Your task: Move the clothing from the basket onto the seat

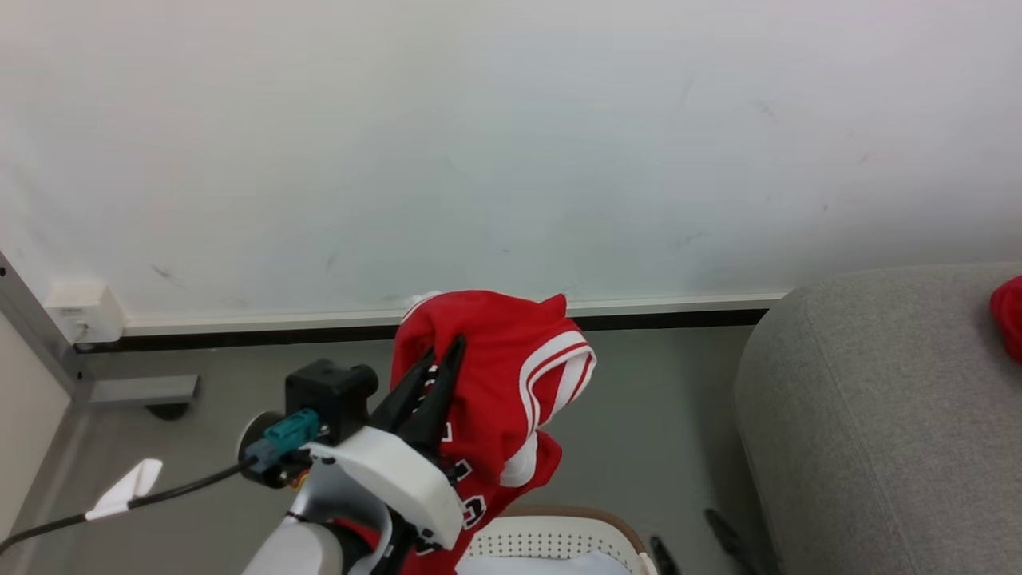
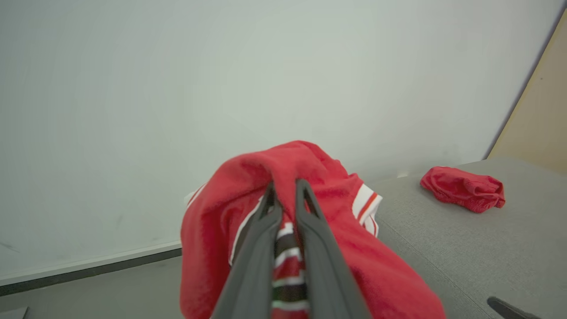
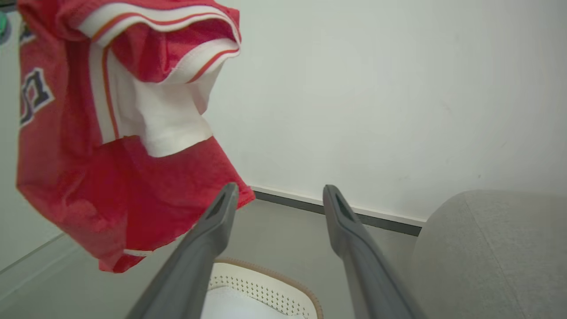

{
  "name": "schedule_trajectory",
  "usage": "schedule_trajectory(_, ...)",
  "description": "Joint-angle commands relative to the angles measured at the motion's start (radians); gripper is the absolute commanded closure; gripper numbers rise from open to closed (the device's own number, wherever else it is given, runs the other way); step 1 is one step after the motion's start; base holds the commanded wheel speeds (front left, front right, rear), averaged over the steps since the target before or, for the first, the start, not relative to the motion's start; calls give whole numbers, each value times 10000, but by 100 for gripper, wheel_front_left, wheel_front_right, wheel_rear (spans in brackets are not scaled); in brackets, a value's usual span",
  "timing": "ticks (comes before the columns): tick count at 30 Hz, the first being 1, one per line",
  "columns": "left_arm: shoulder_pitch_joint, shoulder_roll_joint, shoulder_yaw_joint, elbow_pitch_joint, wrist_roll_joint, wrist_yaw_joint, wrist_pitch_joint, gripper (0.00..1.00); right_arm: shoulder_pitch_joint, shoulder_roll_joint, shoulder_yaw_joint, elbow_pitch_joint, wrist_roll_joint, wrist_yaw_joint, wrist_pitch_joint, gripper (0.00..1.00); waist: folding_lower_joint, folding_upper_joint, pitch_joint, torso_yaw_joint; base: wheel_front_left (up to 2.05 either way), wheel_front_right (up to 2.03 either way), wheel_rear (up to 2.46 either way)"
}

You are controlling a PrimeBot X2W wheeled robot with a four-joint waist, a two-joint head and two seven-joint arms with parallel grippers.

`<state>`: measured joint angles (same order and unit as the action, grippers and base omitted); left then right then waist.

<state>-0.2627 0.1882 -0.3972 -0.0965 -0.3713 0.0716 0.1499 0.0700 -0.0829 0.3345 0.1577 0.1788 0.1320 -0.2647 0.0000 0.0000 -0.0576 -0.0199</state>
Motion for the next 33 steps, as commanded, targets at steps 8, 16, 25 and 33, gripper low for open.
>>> schedule_trajectory(8, -651, -437, -508, 354, 299, -69, 20, 100, -1256, 266, 3032, 807, 653, -25, 6, 0, 0, 0, -9, 10, 0, 0, 0)
schedule_trajectory(16, -1179, -829, -980, 827, 342, -76, -3, 100, -2249, 305, 4005, 1226, 1355, -25, 6, 0, 0, 0, 7, 233, 0, 0, 0)
schedule_trajectory(25, -1927, -1222, -1657, 1448, 365, 69, -91, 100, -2994, 317, 4254, 1701, 1851, -25, 6, 0, 0, 0, 149, 542, 0, 0, 0)
schedule_trajectory(33, -2389, -1346, -2262, 1767, -48, 286, -317, 100, -3506, 306, 4091, 2499, 2521, -26, 6, 100, 0, 0, 234, 651, 0, 0, 0)
